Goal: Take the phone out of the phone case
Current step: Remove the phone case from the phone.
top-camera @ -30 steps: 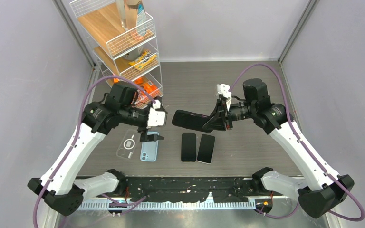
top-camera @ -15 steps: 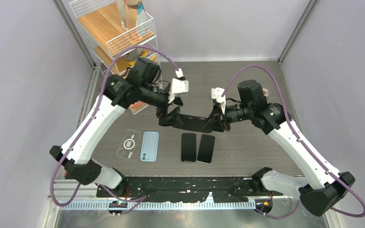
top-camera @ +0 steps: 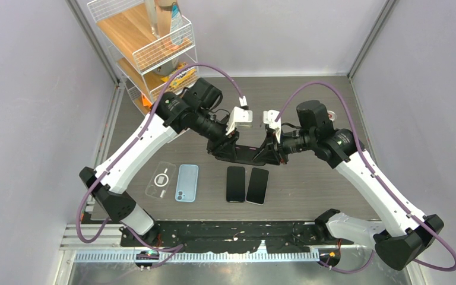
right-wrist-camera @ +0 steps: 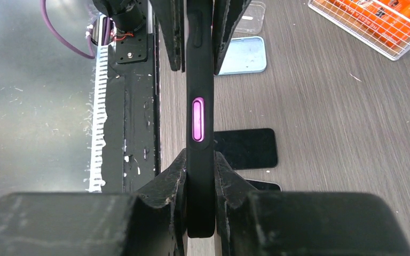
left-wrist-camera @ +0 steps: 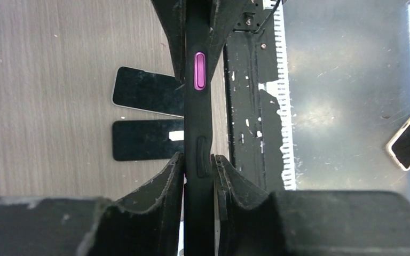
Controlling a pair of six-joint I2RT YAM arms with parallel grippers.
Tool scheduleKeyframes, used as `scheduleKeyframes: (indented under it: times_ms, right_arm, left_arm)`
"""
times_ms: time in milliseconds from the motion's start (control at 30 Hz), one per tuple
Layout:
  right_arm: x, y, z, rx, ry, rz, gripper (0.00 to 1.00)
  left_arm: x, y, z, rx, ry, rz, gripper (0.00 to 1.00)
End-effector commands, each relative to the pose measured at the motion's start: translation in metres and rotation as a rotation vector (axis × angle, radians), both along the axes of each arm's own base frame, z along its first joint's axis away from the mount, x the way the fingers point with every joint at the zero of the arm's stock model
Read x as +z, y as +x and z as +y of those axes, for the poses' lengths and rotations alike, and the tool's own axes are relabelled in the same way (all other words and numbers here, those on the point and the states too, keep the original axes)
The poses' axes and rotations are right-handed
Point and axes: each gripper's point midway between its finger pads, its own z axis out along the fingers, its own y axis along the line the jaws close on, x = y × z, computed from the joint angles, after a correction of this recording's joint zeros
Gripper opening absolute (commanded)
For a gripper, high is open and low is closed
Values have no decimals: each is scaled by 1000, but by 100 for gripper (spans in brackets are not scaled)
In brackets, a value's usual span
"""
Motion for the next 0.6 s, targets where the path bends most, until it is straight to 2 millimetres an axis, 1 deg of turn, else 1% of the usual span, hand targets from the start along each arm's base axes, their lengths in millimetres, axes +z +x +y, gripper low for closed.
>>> scheduleKeyframes:
  times_ms: [0, 67, 100, 167, 233, 267, 300, 333, 367, 400, 467, 533, 567]
  right_arm:
    - [44, 0, 5, 19, 97, -128, 5]
    - [46, 0, 5, 18, 104, -124, 6]
    - [47, 0, 5, 17, 107, -122, 5]
    - [50, 0, 6, 16, 120, -107, 6]
    - [52, 1, 5, 10, 130, -97, 20]
    - [53, 2, 5, 6, 135, -97, 31]
    - [54, 1, 4, 4, 140, -90, 36]
    - [55, 3, 4, -5, 144, -90, 49]
    - [57, 3, 3, -12, 150, -82, 56]
    - [57, 5, 1, -22, 154, -83, 65]
    - [59, 7, -1, -34, 163, -77, 73]
    - [61, 9, -2, -44, 177, -67, 78]
    - [65, 10, -2, -47, 194, -55, 79]
  left_arm:
    - [-7, -10, 1, -23, 16, 44, 22]
    - [-9, -11, 2, -28, 21, 45, 9]
    - [-10, -11, 3, -30, 24, 43, 2]
    - [-12, -11, 5, -31, 32, 33, 0]
    - [-13, -11, 7, -30, 31, 17, 0]
    - [-12, -10, 8, -25, 26, 7, 0]
    - [-10, -9, 9, -20, 14, -2, 0]
    - [-7, -7, 10, -11, -3, -11, 0]
    - [-4, -5, 11, 1, -21, -16, 0]
    - [0, -3, 12, 14, -47, -19, 0]
    - [11, 2, 14, 43, -105, -24, 0]
    - [22, 4, 17, 71, -174, -24, 0]
    - [32, 7, 19, 95, -229, -38, 0]
